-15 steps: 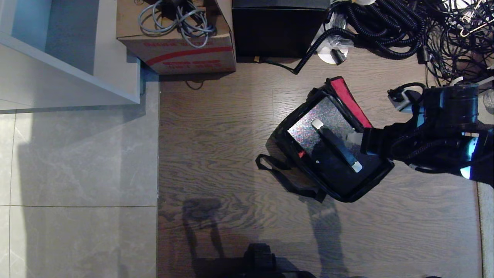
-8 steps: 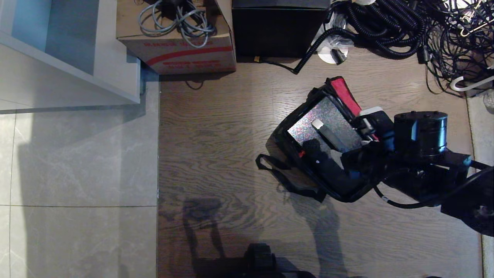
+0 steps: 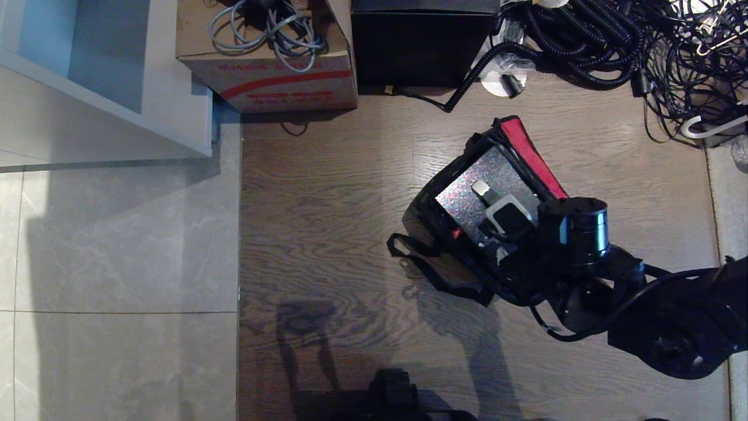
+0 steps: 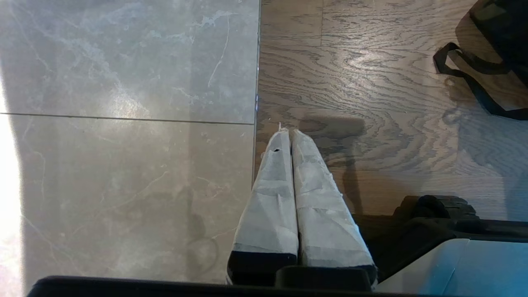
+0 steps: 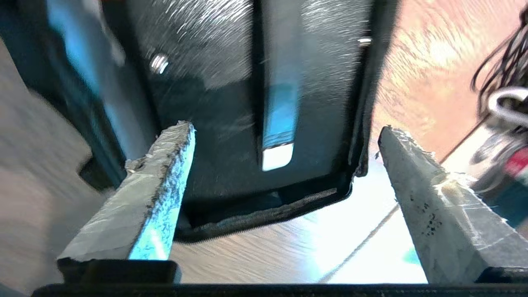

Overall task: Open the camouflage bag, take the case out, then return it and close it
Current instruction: Lift the black box

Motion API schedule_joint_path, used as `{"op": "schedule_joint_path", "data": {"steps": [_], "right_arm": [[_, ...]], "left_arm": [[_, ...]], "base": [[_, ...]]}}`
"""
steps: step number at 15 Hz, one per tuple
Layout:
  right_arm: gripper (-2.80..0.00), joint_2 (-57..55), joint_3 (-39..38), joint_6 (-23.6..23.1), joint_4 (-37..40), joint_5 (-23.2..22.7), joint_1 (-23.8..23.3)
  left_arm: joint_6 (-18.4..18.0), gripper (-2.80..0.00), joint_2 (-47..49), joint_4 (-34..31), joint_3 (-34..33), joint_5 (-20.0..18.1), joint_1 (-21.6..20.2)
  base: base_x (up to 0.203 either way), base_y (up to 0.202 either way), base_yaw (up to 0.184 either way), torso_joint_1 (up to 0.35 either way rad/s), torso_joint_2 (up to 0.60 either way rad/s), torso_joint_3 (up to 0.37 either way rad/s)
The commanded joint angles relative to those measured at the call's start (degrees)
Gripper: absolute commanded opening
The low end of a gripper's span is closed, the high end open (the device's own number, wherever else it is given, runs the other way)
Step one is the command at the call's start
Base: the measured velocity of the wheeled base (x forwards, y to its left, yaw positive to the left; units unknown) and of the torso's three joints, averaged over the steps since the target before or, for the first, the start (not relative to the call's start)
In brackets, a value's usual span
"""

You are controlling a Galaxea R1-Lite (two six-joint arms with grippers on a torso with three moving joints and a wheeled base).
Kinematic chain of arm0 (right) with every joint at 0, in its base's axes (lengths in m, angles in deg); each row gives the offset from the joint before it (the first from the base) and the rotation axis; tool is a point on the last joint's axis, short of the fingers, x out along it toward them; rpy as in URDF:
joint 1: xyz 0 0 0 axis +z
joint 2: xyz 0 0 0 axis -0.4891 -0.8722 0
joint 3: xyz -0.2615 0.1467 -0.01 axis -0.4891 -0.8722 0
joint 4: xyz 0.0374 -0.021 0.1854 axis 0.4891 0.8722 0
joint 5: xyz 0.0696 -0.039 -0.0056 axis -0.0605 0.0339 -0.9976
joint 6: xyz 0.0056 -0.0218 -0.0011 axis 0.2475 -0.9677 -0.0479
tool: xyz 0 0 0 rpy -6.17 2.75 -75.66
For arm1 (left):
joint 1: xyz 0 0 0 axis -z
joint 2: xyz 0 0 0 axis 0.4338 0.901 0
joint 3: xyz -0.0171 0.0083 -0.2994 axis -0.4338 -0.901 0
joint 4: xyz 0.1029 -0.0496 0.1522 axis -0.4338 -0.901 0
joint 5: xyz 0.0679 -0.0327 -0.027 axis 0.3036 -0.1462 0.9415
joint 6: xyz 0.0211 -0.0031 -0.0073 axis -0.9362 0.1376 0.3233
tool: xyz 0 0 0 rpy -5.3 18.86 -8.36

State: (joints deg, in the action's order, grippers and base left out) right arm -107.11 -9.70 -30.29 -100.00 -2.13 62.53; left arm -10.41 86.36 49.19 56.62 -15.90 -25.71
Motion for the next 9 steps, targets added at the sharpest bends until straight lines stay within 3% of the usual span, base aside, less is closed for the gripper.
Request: {"op": "schedule_joint_path", "data": {"steps": [1,4,6,8,9], "right_arm": [[0.00,-3.70,0.97,-2.30,0.39,0.77,0.89],[0.00,-5.45,4.67,-7.10,-1.88,1.51,1.07],[0.00,-7.20,6.84,-10.50,-5.17,7.57,1.04],[0.00,-7.97,8.14,-10.97,-6.67,16.36,1.03],[0.00,-8.36,7.50,-10.77,-6.84,16.98,1.03]], "left_arm": [[0.04,-2.80,0.00,-0.02,0.00,0.04,0.00],[0.04,-2.80,0.00,-0.02,0.00,0.04,0.00],[0.04,-2.80,0.00,-0.02,0.00,0.04,0.00],[0.04,-2.80,0.00,-0.02,0.00,0.04,0.00],[0.04,-2.80,0.00,-0.02,0.00,0.04,0.00]], "base": [[0.000,0.000,0.000,0.000,0.00,0.000],[0.000,0.000,0.000,0.000,0.00,0.000],[0.000,0.000,0.000,0.000,0.00,0.000],[0.000,0.000,0.000,0.000,0.00,0.000],[0.000,0.000,0.000,0.000,0.00,0.000]]}}
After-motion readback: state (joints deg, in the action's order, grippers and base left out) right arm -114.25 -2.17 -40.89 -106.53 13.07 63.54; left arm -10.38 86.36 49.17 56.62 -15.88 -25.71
